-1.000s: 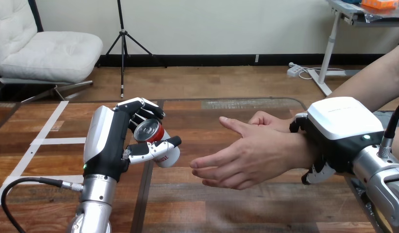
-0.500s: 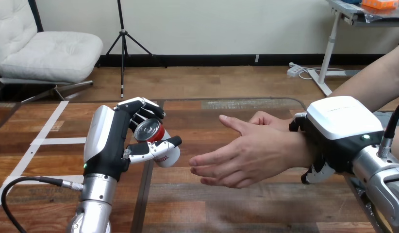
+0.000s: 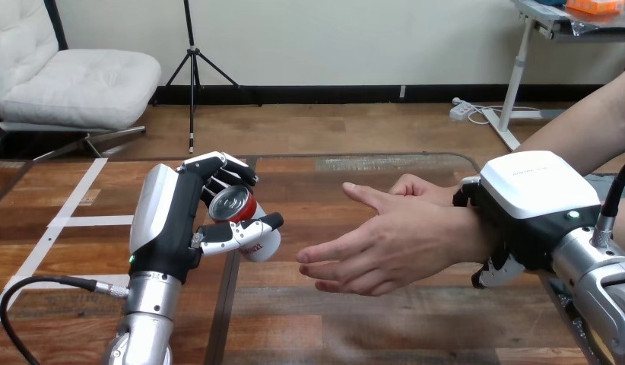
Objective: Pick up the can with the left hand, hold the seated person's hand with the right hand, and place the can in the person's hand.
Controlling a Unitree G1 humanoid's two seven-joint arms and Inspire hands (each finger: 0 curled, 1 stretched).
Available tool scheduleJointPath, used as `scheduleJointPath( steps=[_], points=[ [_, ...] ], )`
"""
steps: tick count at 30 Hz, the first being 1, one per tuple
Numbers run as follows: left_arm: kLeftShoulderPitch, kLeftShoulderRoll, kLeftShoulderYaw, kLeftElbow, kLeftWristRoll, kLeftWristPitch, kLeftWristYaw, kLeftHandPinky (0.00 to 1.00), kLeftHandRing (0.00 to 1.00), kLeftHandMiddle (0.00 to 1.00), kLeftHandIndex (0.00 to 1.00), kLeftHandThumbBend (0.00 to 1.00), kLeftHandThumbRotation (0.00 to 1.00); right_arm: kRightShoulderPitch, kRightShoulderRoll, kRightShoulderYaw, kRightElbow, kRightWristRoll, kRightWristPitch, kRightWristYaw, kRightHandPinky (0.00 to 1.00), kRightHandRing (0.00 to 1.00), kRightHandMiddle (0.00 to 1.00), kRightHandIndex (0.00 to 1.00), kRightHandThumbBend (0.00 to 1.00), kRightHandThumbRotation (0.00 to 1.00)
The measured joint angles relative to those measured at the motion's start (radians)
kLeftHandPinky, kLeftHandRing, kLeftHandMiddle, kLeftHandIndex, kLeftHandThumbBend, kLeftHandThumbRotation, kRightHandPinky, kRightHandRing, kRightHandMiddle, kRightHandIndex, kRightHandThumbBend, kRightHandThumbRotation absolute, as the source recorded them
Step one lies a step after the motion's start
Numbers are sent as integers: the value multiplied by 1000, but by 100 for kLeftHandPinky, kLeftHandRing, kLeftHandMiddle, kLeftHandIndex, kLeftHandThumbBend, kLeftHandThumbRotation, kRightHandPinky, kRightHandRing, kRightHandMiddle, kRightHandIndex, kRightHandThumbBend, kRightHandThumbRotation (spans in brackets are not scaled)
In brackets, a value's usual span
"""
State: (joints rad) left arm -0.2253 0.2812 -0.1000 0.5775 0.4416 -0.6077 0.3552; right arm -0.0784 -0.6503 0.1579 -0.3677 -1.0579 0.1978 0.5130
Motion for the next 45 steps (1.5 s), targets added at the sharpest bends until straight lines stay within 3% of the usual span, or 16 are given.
scheduleJointPath(
  steps=[12, 22, 30, 45],
  points=[
    [0, 9, 0, 0, 0, 0, 0, 31, 39, 46, 49, 67, 0, 0, 0, 0, 0, 2, -1, -2, 63, 70, 72, 70, 79, 0],
    [0, 14, 0, 0, 1, 0, 0, 31, 38, 46, 49, 68, 0, 6, 0, 0, 1, 7, -12, -24, 49, 59, 65, 65, 78, 0],
    [-1, 14, 0, 0, 1, 0, 0, 31, 38, 46, 49, 68, 0, 12, 0, -1, 1, 20, -13, -39, 43, 54, 61, 63, 78, 0],
    [-10, 13, 0, 0, 1, 0, 0, 31, 39, 46, 49, 68, 0, 14, 0, -2, 1, 23, -14, -43, 40, 53, 60, 62, 78, 0]
  ],
)
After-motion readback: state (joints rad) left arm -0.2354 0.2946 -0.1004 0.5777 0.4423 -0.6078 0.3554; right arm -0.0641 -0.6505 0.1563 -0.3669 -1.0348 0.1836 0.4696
